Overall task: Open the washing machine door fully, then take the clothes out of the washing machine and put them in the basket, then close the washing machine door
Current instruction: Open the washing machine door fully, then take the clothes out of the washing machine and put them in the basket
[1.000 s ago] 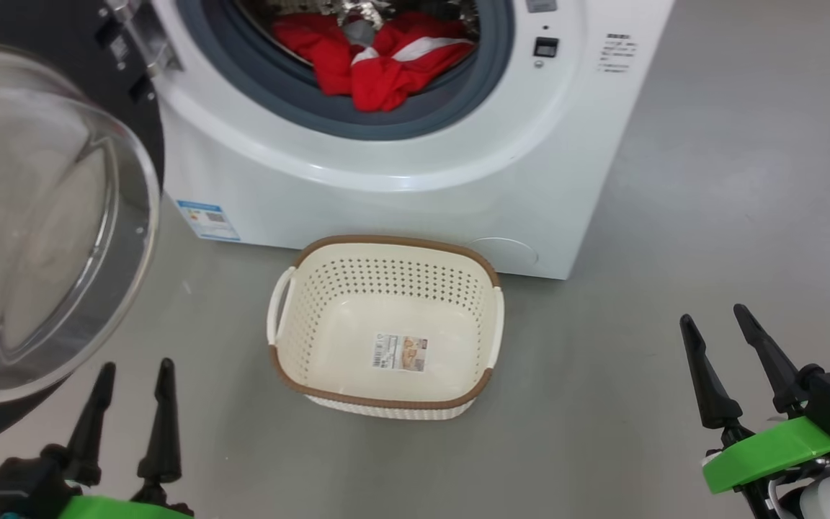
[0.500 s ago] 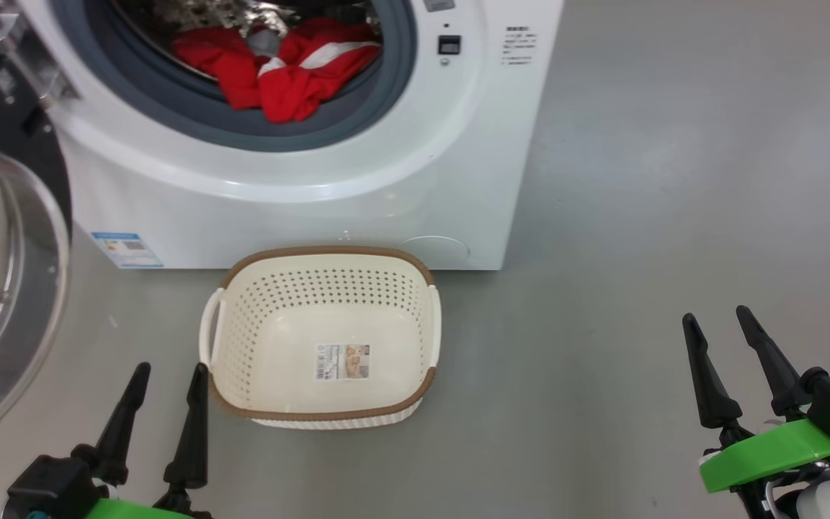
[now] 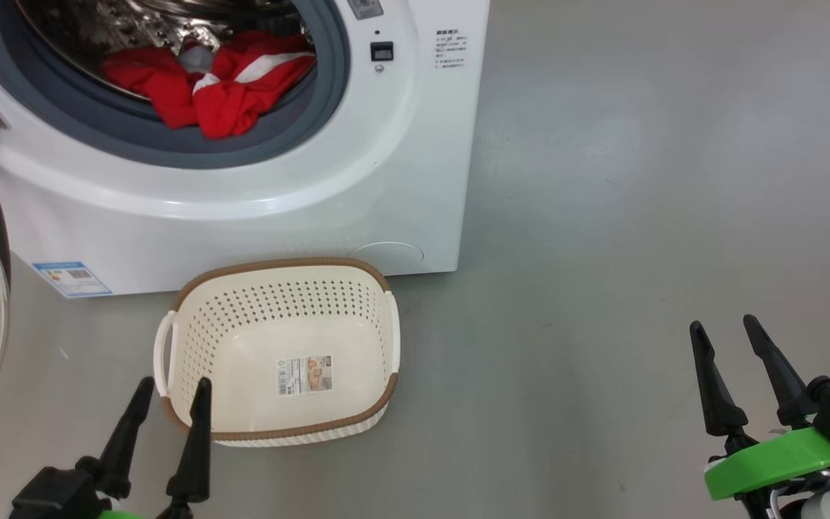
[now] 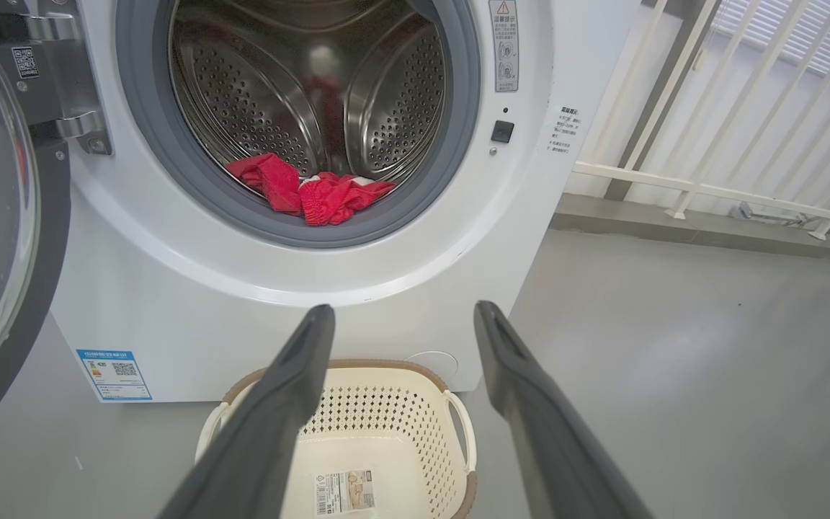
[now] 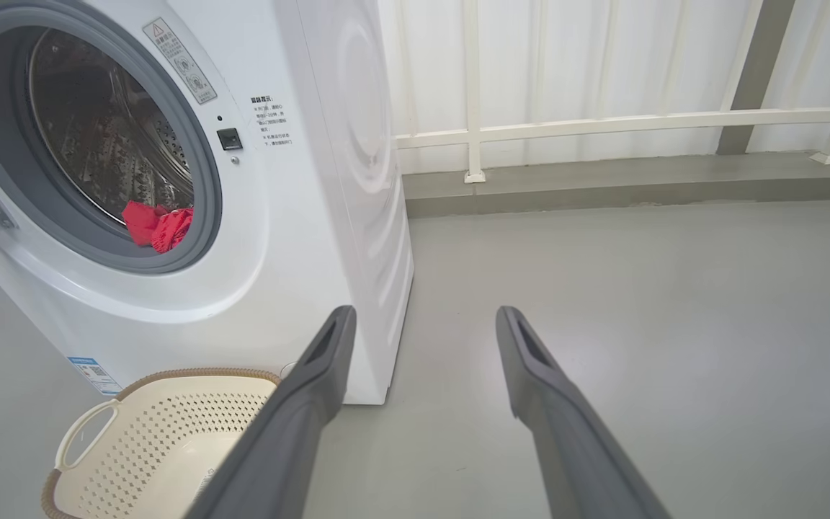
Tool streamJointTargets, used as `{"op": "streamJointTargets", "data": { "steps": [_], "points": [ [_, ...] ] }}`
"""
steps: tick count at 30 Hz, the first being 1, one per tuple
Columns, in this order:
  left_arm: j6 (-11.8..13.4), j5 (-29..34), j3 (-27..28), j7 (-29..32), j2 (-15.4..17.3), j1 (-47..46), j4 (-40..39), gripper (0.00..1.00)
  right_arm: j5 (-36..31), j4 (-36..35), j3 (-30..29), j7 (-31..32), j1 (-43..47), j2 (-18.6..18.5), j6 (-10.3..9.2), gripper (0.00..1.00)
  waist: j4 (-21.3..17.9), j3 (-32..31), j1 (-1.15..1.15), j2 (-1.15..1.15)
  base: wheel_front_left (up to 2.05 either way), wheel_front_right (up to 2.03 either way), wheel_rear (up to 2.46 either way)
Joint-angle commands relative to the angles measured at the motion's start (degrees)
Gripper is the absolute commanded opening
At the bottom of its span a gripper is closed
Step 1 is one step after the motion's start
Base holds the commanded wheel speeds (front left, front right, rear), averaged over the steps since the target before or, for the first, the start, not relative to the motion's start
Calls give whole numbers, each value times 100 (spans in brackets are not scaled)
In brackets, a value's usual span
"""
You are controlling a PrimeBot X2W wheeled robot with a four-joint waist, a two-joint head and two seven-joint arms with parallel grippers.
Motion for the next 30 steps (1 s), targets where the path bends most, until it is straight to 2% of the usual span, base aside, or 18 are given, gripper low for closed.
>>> {"op": "streamJointTargets", "data": {
  "steps": [1,23,30],
  "points": [
    [-32,-13,206,-28,144,-54,-156,100,-4,-162,73,-37,-9,-48,36,100,-6,-2,0,0,0,0,0],
    [-32,50,221,-28,123,-59,-201,100,-36,-186,62,-37,29,-61,36,100,155,-60,0,0,0,0,0],
    [-32,7,220,-28,162,-94,-195,100,-44,-183,119,-37,1,-63,36,100,173,-42,0,0,58,-65,7]
  ]
}}
